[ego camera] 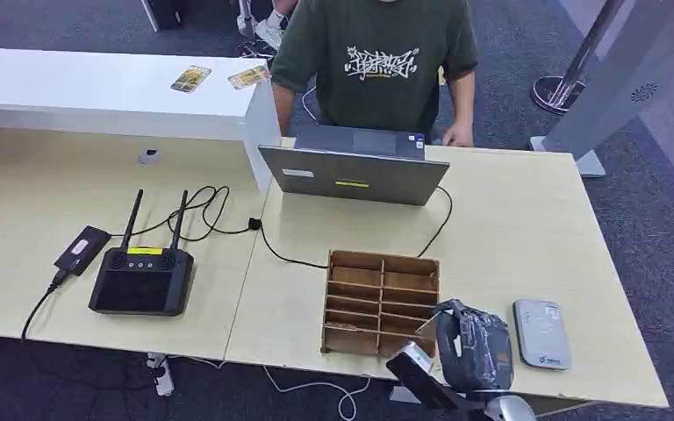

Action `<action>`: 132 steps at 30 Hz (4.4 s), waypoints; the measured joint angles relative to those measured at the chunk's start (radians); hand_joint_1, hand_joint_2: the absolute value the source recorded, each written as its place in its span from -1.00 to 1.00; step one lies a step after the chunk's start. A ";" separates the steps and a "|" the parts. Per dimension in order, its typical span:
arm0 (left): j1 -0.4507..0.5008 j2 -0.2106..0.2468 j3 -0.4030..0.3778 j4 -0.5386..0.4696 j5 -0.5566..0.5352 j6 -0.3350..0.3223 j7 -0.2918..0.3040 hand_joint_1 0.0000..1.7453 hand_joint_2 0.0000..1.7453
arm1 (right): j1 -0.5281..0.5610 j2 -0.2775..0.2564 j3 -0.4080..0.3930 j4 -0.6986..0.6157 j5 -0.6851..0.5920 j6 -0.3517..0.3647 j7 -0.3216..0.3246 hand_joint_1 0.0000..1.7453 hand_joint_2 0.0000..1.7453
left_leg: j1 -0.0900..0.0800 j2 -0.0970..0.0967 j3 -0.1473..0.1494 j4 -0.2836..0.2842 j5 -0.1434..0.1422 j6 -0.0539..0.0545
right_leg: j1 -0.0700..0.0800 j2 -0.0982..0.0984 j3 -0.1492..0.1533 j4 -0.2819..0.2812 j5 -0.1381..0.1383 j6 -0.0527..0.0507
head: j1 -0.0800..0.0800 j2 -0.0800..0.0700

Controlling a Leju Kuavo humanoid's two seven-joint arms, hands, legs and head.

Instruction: Pass the card to the sensor for recognition and then transmit it.

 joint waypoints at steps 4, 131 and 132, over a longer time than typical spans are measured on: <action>0.000 0.000 0.001 0.000 0.000 0.000 -0.005 -1.00 -1.00 | 0.006 0.008 -0.008 -0.011 -0.030 -0.009 -0.016 1.00 1.00 | 0.000 0.000 0.000 0.000 0.000 0.000 | 0.000 0.000 0.000 0.000 0.000 0.000 | 0.000 0.000; -0.033 0.017 -0.179 -0.027 -0.059 -0.053 0.041 -1.00 -1.00 | -0.950 0.360 -0.319 0.714 -0.875 0.032 -0.478 -1.00 1.00 | 0.000 0.000 0.001 0.000 0.005 -0.003 | 0.000 0.001 0.000 0.001 0.005 -0.001 | 0.000 0.000; -0.033 0.017 -0.179 -0.027 -0.056 -0.051 0.040 -1.00 -1.00 | -0.940 0.359 -0.321 0.699 -0.879 0.033 -0.482 -1.00 1.00 | 0.000 0.000 0.001 0.000 0.005 -0.003 | 0.000 0.002 0.000 0.001 0.005 -0.001 | 0.000 0.000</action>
